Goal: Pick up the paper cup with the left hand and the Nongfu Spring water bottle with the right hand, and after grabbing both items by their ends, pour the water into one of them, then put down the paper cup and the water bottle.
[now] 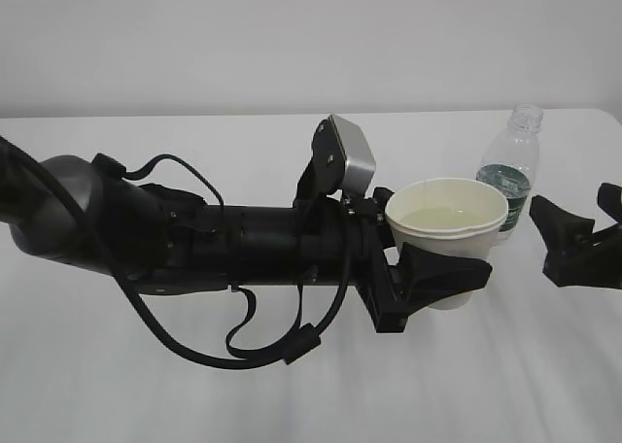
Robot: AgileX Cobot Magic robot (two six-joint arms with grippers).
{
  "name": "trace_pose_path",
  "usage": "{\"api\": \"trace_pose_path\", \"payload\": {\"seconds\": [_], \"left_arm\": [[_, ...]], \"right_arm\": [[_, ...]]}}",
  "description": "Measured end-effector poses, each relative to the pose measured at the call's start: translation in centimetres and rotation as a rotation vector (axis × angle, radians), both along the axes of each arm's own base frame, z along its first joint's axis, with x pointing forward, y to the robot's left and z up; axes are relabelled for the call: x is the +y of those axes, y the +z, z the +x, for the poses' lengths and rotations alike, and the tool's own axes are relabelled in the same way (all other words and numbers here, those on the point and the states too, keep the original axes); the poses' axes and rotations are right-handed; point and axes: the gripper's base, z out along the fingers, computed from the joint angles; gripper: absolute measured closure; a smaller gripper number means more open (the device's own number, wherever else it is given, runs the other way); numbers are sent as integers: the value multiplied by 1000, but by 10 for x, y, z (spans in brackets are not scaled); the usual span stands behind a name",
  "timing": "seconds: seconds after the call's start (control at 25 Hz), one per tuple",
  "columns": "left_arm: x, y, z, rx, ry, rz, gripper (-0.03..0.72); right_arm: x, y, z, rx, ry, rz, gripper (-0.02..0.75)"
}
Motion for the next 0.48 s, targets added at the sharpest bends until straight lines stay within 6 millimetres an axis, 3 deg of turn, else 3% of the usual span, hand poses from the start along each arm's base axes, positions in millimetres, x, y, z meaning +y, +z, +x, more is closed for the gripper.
{"api": "trace_pose_path", "payload": {"seconds": [0.48], "left_arm": [[1, 3, 2, 5, 22, -13, 225]], "right_arm": [[-2, -9, -23, 60, 9, -30, 150]]}}
